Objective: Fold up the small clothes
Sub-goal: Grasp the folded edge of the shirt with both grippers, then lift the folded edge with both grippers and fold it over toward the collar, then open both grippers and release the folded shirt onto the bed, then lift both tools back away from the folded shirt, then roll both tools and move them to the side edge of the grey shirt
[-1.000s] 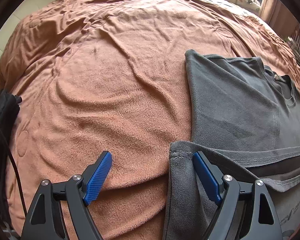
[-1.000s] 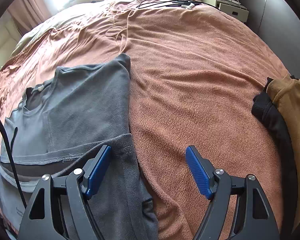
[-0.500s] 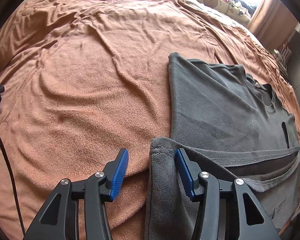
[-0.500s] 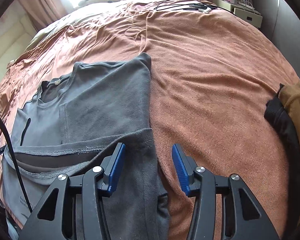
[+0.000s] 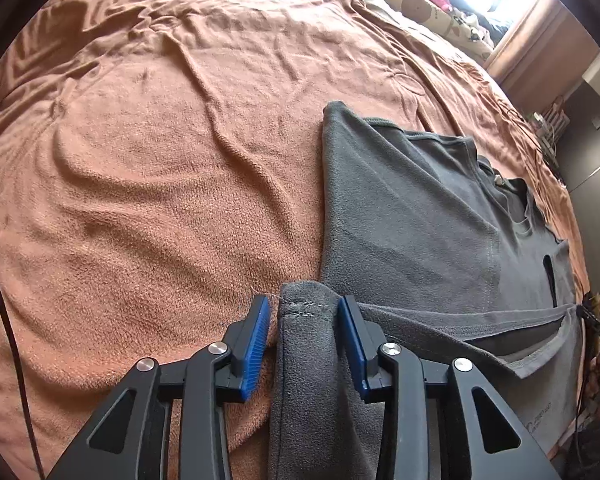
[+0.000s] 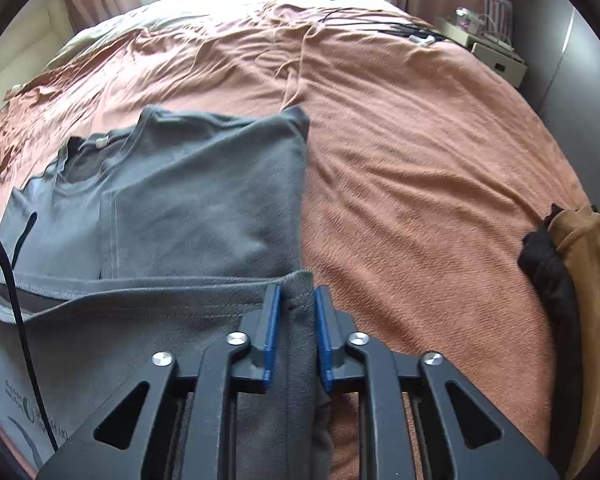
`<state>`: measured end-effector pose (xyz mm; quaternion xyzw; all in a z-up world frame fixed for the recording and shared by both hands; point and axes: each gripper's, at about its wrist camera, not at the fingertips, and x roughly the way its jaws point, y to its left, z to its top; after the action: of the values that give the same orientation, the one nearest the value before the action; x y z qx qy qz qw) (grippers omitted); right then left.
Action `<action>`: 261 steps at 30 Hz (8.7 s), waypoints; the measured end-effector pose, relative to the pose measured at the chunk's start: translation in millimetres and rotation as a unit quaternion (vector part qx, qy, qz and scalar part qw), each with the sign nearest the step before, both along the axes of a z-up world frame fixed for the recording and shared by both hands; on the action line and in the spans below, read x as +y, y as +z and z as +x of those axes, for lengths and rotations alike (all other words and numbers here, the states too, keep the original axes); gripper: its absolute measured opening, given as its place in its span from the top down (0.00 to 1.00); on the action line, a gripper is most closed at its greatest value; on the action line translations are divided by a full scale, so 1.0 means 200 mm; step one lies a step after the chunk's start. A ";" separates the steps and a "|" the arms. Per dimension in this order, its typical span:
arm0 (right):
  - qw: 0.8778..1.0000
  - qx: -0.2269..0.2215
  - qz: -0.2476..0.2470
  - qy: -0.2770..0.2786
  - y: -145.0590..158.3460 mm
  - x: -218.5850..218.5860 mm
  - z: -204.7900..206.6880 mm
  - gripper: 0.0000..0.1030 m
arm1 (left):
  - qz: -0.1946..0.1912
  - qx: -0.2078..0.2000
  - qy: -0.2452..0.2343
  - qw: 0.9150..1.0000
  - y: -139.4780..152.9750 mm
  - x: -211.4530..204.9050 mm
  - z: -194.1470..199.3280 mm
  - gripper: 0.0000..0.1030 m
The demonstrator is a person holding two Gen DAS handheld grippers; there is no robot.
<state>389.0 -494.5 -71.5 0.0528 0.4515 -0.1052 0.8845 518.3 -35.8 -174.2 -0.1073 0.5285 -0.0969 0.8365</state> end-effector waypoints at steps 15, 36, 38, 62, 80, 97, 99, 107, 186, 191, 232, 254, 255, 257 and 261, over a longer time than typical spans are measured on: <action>0.998 -0.010 0.057 -0.031 -0.01 -0.08 -0.04 0.95 | -0.034 0.004 0.011 0.999 0.00 0.05 -0.02 0.78; 0.997 -0.056 0.051 -0.021 0.14 -0.06 -0.22 0.97 | -0.024 -0.076 0.025 0.997 0.27 0.09 -0.15 0.93; 0.996 -0.066 0.047 -0.022 0.18 -0.06 -0.26 0.97 | -0.023 -0.082 0.028 0.996 0.31 0.09 -0.17 0.93; 0.987 -0.158 0.026 -0.018 0.65 -0.07 -0.34 0.97 | -0.043 -0.174 0.044 0.983 0.80 0.05 0.01 0.93; 0.994 -0.108 0.035 -0.010 0.51 -0.18 0.22 0.97 | 0.020 -0.126 0.035 0.991 0.58 -0.09 0.54 0.93; 0.999 -0.031 0.013 -0.018 0.13 -0.23 0.75 0.97 | 0.068 -0.066 0.021 0.995 0.21 -0.17 0.85 0.94; 0.999 -0.039 0.023 -0.030 0.13 -0.25 0.75 0.98 | 0.060 -0.072 0.026 0.995 0.25 -0.15 0.85 0.94; 0.998 -0.049 0.016 -0.044 0.11 -0.25 0.77 0.98 | 0.070 -0.080 0.022 0.994 0.26 -0.18 0.93 0.94; 0.991 -0.063 0.117 0.009 0.29 -0.04 -0.61 0.23 | 0.032 -0.092 0.059 0.993 0.50 -0.01 -0.44 0.15; 0.991 -0.061 0.119 0.020 0.22 0.04 -0.68 0.14 | 0.028 -0.107 0.061 0.992 0.49 -0.02 -0.53 0.00; 0.931 -0.102 0.325 -0.127 -0.16 -0.20 -0.84 0.30 | -0.169 0.041 0.193 0.966 0.01 0.11 -0.61 0.58; 0.907 -0.133 0.358 -0.179 -0.23 -0.21 -0.85 0.59 | -0.152 0.027 0.242 0.958 -0.06 0.06 -0.58 0.58; 0.907 -0.132 0.359 -0.178 -0.22 -0.22 -0.84 0.62 | -0.156 0.027 0.244 0.957 -0.06 0.06 -0.58 0.58; 0.907 -0.135 0.360 -0.173 -0.20 -0.23 -0.83 0.64 | -0.160 0.023 0.246 0.956 -0.05 0.07 -0.58 0.58; 0.907 -0.133 0.365 -0.165 -0.23 -0.22 -0.83 0.64 | -0.151 0.012 0.247 0.957 -0.02 0.06 -0.60 0.62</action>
<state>222.5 -539.3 -116.6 0.4593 0.3217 -0.0692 0.8251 397.9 -23.2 -177.7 -0.3602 0.4746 0.0354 0.8024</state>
